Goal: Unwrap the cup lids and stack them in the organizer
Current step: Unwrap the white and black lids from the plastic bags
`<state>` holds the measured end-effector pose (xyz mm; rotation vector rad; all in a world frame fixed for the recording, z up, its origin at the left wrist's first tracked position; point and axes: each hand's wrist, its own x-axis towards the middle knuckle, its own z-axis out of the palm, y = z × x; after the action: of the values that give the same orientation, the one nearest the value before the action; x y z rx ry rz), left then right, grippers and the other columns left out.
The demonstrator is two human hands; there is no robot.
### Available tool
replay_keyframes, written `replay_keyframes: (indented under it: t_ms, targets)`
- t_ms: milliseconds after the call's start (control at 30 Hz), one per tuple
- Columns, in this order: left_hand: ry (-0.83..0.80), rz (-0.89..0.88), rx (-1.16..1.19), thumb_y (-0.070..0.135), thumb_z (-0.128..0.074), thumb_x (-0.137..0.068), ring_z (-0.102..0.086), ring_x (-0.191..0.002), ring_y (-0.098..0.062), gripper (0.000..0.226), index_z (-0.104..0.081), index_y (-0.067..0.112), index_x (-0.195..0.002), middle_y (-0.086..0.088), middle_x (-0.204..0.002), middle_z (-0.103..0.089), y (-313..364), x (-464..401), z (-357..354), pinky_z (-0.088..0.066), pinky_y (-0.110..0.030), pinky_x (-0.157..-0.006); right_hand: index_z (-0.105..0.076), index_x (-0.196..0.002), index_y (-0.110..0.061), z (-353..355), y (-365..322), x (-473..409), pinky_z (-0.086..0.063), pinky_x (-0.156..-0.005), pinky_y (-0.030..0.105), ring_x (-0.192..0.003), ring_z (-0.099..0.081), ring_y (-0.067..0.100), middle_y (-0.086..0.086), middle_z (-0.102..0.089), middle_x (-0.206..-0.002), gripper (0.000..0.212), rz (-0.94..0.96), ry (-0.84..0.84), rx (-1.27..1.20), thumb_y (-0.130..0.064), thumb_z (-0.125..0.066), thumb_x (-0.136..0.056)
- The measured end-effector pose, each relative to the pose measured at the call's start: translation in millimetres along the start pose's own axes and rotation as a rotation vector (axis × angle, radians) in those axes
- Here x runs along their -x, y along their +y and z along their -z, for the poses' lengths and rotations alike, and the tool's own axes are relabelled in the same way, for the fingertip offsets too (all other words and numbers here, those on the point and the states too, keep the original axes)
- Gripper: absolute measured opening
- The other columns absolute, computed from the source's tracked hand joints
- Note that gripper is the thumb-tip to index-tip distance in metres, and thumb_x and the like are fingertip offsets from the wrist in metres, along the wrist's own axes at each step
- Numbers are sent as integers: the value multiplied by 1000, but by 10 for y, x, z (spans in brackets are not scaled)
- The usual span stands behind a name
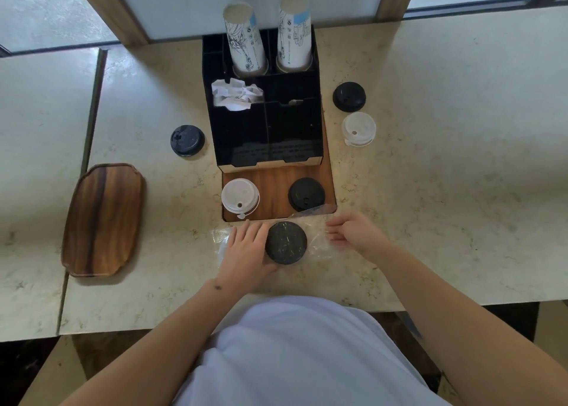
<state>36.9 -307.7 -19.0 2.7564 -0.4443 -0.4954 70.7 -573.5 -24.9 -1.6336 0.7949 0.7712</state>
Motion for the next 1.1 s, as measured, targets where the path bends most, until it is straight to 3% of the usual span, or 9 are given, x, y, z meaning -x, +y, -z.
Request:
replay_keyframes:
  t_ms: [100, 267, 400, 500, 633, 700, 833, 967, 1100]
  targets:
    - [19, 6, 26, 46, -81, -78, -44, -138, -32, 80, -47, 20, -146, -3, -145, -54, 25, -15, -13, -32, -54, -117, -67, -92, -4, 10, -60, 64, -62, -65, 24, -73, -63, 14, 11, -64, -89, 36, -31, -95, -33, 12, -36, -99]
    - [-9, -1, 14, 55, -76, -78, -39, -142, -32, 83, -44, 21, -148, -1, -149, -50, 32, -26, -5, -30, -57, -116, -56, -108, 2, 6, -73, 24, -63, -59, 27, -68, -73, 19, 26, -70, -101, 17, -127, -148, -240, 12, -44, -101]
    - [-18, -6, 34, 57, -74, -80, -37, -144, -32, 83, -42, 24, -149, 0, -150, -49, 45, -31, 1, -28, -57, -118, -64, -109, 9, 33, -46, -37, -61, -56, 24, -61, -72, 16, 17, -72, -76, 15, -91, -223, -213, 11, -53, -99]
    - [-26, 10, 49, 58, -73, -81, -35, -145, -32, 83, -42, 23, -149, -1, -151, -48, 57, -40, -1, -24, -57, -120, -65, -108, 11, 0, -31, -75, -57, -54, 23, -57, -66, 14, 16, -69, -76, 14, -53, -259, -122, 9, -56, -97]
    - [-1, 5, 49, 60, -72, -81, -39, -141, -32, 81, -46, 22, -147, -2, -148, -52, 69, -42, -14, -27, -56, -118, -68, -99, 2, -89, -45, -119, -58, -76, 38, -75, -76, 20, 9, -80, -87, 8, 31, -250, 96, -4, -64, -97]
    - [15, 3, 54, 58, -73, -80, -41, -139, -31, 79, -47, 22, -146, -2, -146, -53, 66, -43, -15, -28, -54, -117, -67, -99, 2, -149, -72, -114, -60, -82, 37, -79, -78, 22, 7, -79, -77, 16, 24, -282, 65, -11, -74, -94]
    - [17, 10, 80, 56, -76, -79, -42, -138, -30, 80, -47, 23, -146, -1, -146, -53, 68, -51, -16, -26, -51, -116, -65, -104, 9, -229, -120, -94, -62, -59, 27, -69, -77, 18, 9, -76, -69, 22, -18, -319, -55, -4, -76, -91]
    - [4, 6, 108, 52, -77, -80, -40, -137, -30, 80, -46, 24, -148, -1, -146, -52, 54, -67, -12, -26, -49, -116, -65, -106, 10, -211, -139, -124, -65, -75, 33, -71, -74, 17, 11, -73, -75, 26, -38, -376, -36, -5, -78, -89]
    - [-8, 13, 138, 49, -78, -82, -38, -139, -30, 79, -45, 23, -149, -1, -148, -51, 55, -70, 5, -25, -52, -118, -63, -112, 16, -210, -126, -124, -51, -69, 28, -78, -65, 24, 19, -70, -84, 37, -21, -402, 62, -9, -78, -90]
